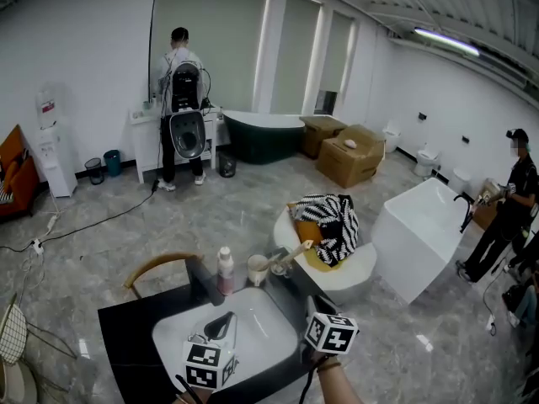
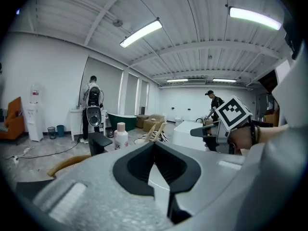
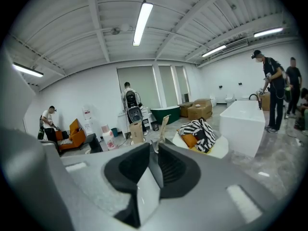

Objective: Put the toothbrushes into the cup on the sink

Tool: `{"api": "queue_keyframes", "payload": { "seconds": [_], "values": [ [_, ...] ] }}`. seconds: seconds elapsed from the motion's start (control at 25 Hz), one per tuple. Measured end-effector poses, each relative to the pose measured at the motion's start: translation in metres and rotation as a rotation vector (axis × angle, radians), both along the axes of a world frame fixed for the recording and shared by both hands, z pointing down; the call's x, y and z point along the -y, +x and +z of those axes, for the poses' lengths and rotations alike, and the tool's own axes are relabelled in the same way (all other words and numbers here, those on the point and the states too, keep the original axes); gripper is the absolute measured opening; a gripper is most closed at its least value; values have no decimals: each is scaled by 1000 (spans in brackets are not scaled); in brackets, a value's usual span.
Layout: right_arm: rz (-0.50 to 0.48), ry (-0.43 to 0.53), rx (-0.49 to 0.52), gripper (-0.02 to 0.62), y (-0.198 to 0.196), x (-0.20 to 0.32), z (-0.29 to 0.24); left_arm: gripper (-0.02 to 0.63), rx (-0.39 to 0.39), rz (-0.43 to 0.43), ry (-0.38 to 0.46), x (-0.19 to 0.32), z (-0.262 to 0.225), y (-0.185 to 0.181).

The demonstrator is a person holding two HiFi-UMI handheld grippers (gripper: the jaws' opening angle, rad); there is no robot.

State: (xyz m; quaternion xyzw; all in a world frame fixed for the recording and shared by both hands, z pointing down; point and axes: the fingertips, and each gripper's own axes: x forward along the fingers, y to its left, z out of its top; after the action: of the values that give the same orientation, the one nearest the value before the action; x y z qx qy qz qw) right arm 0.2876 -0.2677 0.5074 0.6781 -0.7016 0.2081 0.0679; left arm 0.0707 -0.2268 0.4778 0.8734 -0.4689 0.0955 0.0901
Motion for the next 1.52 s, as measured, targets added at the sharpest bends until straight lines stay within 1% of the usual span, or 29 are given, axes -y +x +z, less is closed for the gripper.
{"api": "queue_keyframes", "payload": {
  "seconds": [0.16,0.32,0.44,0.64,0.76,1.12,1.52],
  "values": [
    [3,17,1,35,-5,-29,-10,9,22,-42,15,-17,-4,-18],
    [18,45,-59,9,-5,-56,-20,9,59,-62,37,-30,-5,-31],
    [36,53,-90,5,-4,-71,-23,9,50,-93,36,-35,-6,-40],
    [66,61,-91,4,-5,-92,-27,9,26,-138,23,-36,-7,-46],
    [70,50,-87,3,-7,-96,-25,9,16,-151,17,-34,-7,-46],
    [61,-11,-107,3,0,-100,-20,9,9,-142,20,-24,-8,-35],
    [67,0,-93,3,-5,-99,-22,9,17,-145,12,-22,-5,-42]
  ]
}}
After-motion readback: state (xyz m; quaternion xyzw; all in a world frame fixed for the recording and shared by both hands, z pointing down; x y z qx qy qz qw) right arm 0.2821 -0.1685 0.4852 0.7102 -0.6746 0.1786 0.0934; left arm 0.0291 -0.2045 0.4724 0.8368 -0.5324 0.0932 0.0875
